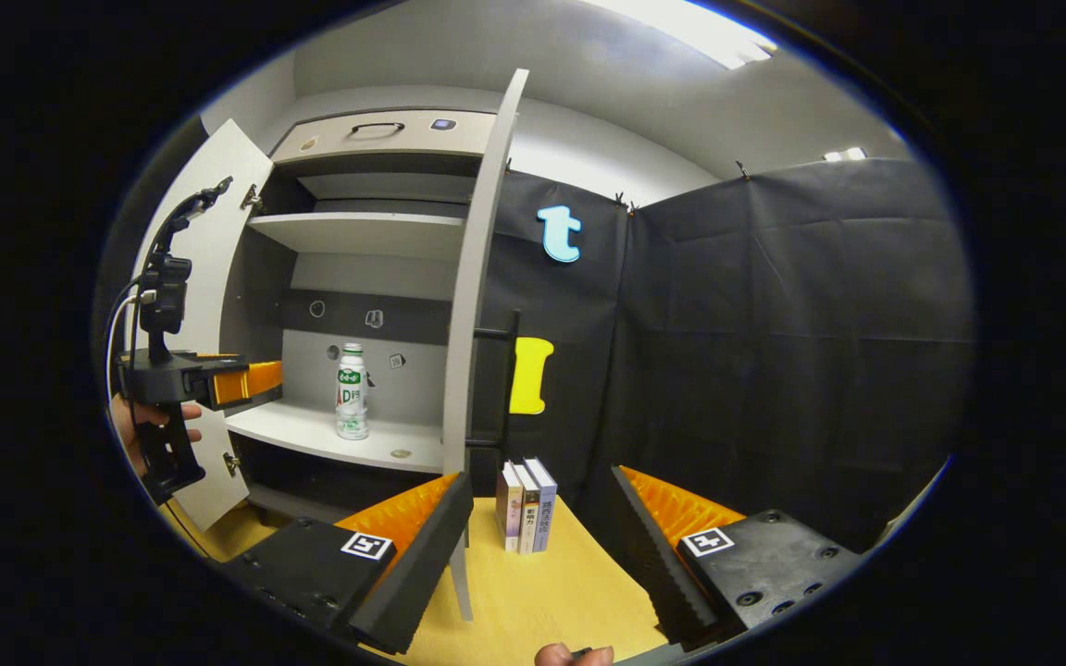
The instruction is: Grasp the bottle in the cabinet with the left hand and place it on the coaster, then close the right door with the right hand and the left door with the left hand.
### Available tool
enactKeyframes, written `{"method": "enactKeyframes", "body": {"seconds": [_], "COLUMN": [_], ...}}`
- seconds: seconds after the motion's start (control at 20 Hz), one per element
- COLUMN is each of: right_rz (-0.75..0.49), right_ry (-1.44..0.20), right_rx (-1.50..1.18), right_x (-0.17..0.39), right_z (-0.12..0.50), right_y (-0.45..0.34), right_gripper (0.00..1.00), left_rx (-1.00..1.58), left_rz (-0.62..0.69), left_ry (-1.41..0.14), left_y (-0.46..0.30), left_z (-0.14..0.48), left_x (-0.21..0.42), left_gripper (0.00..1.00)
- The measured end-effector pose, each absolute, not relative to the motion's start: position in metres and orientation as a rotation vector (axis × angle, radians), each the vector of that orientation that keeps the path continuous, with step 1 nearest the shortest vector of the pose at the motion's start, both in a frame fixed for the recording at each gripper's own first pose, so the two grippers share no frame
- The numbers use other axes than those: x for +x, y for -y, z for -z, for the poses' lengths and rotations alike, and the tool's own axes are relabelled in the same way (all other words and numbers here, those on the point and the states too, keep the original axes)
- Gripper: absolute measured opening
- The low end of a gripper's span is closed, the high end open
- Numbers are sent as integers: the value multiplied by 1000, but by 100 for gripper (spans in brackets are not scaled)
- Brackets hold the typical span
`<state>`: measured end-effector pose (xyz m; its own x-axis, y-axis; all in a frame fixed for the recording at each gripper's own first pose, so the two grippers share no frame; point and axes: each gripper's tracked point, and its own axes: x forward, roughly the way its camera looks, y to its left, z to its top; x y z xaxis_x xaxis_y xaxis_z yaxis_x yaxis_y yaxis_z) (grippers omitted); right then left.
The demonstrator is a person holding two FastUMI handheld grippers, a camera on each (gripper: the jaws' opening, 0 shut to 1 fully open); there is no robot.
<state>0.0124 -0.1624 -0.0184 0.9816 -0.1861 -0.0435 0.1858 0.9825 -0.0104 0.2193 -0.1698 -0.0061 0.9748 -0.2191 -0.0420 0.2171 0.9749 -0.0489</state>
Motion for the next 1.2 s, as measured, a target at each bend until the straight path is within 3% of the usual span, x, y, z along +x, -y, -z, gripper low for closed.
{"method": "enactKeyframes", "body": {"seconds": [0.55, 1.05, 1.1, 1.15, 1.2], "right_rz": [244, 246, 243, 238, 232], "right_ry": [-49, -68, -69, -70, -69], "right_rx": [-33, -44, -46, -48, -51], "right_x": [55, 85, 88, 89, 90], "right_z": [30, 40, 40, 42, 42], "right_y": [231, 255, 254, 252, 249], "right_gripper": [97, 97, 98, 97, 98], "left_rx": [-40, 16, 24, 26, 27], "left_rz": [167, 163, 169, 188, 197], "left_ry": [-123, -124, -122, -124, -131], "left_y": [198, 205, 201, 206, 207], "left_z": [62, 84, 72, 84, 83], "left_x": [378, 442, 423, 441, 438], "left_gripper": [95, 95, 86, 77, 75]}}
